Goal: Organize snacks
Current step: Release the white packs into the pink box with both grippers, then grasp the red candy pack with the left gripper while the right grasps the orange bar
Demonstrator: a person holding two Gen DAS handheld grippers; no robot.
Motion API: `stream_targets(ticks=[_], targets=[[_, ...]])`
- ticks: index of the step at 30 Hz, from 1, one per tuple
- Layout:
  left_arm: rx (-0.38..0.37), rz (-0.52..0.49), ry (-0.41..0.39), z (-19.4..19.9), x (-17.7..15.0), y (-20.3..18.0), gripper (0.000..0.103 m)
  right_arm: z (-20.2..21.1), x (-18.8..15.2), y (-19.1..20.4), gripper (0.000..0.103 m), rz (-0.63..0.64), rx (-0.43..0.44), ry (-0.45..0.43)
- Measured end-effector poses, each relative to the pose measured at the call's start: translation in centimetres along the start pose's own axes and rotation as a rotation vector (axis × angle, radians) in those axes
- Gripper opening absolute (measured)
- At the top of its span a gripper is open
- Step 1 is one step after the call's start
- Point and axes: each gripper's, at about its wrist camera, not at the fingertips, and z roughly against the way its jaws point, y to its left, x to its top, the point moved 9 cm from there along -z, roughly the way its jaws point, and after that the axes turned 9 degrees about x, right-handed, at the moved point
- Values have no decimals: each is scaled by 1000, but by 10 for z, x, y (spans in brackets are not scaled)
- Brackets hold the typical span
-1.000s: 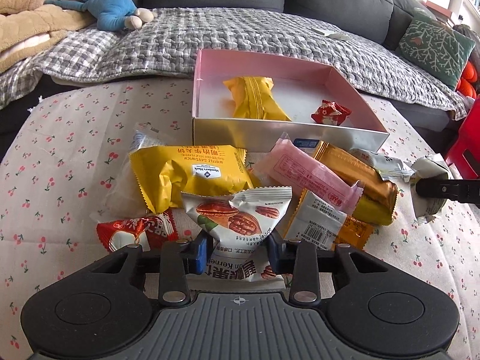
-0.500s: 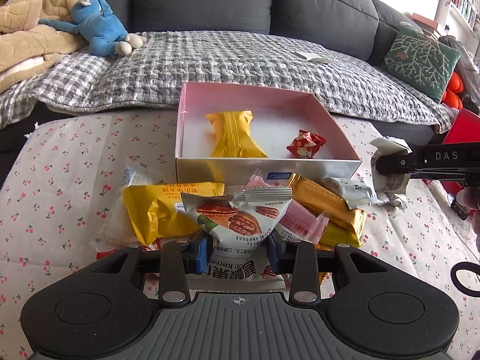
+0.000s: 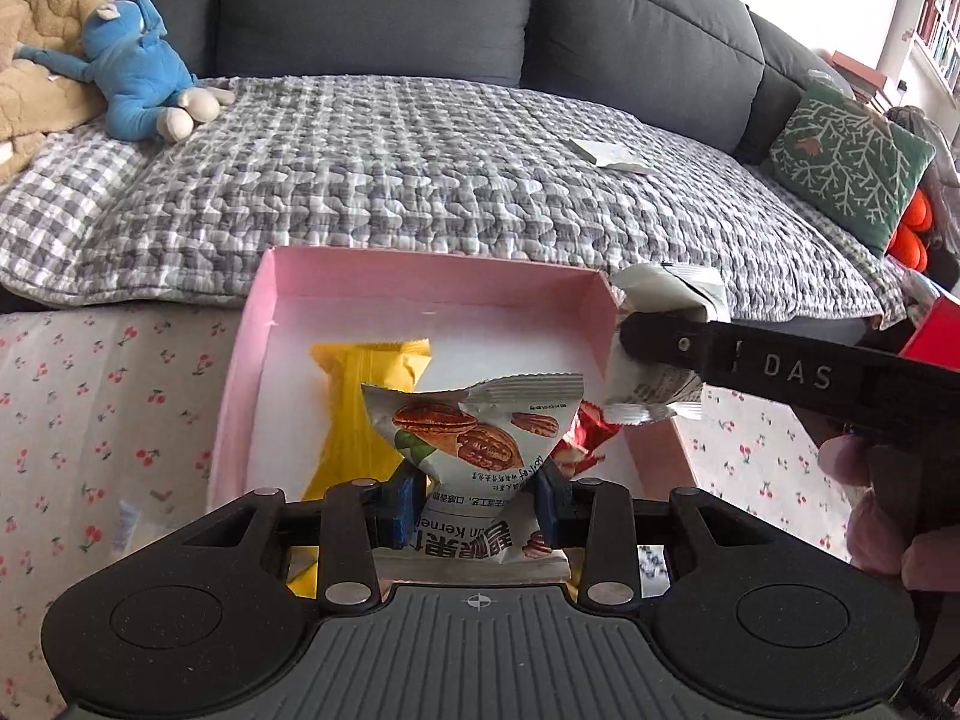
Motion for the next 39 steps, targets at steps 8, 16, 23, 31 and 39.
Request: stream_targets(ticks=[8, 16, 23, 31, 39], targets=[[42, 16, 31, -50, 20, 0, 35, -24, -5, -15, 39, 18, 14, 37], [56, 4, 6, -68, 30, -4, 36, -17, 4, -21, 64, -26, 31, -14], [67, 3, -3, -54, 30, 0, 64, -11, 3, -20, 76, -54, 18, -18], [93, -26, 9, -23, 19, 12, 76, 10, -4, -10, 84, -28, -37, 5], [110, -60, -20, 16, 5, 25, 86, 41, -15, 5, 93, -30, -66, 23]])
